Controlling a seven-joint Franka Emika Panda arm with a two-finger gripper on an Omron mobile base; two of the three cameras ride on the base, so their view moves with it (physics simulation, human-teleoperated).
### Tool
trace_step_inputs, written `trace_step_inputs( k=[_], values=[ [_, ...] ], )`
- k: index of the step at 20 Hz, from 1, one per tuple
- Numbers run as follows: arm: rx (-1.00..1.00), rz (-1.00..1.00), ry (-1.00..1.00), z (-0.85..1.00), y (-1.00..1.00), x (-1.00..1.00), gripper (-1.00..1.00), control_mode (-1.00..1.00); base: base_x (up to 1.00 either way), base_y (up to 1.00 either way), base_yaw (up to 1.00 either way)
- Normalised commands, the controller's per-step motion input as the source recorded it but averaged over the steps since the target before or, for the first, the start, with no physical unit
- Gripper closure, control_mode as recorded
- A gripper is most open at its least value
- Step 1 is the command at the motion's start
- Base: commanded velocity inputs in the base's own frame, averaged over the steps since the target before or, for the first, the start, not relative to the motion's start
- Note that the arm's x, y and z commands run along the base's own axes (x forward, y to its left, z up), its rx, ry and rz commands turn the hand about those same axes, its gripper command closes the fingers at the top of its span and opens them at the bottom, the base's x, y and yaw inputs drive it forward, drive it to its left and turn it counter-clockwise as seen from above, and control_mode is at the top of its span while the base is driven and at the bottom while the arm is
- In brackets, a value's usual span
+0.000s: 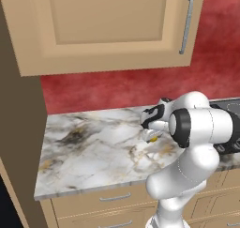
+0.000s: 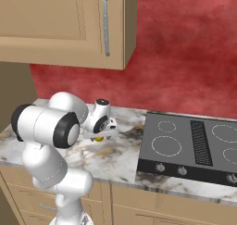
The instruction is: Place the beer on the top shelf of the fridge to keep it out of children's reach, and place the lemon and squash on lower shelves for easy access.
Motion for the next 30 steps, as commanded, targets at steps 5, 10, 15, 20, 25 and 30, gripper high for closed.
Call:
trace_step_inputs(
  k=[5,10,15,20,25,30],
  values=[
    [0.00,0.01,0.00,-0.07,0.01,0.00,-1.00,-1.00,0.00,0.00,0.00],
    [0.00,0.04,0.00,-0.14,0.10,0.00,-1.00,-1.00,0.00,0.00,0.00],
    [0.00,0.09,-0.07,-0.15,0.25,0.00,-1.00,-1.00,0.00,0.00,0.00],
    [0.00,0.08,-0.04,-0.21,0.16,0.00,-1.00,-1.00,0.00,0.00,0.00],
    [0.00,0.01,0.03,-0.44,0.00,-0.12,1.00,-1.00,0.00,0.00,0.00],
    [-0.01,0.00,0.09,-0.38,0.00,-0.26,1.00,-1.00,0.00,0.00,0.00]
  ],
)
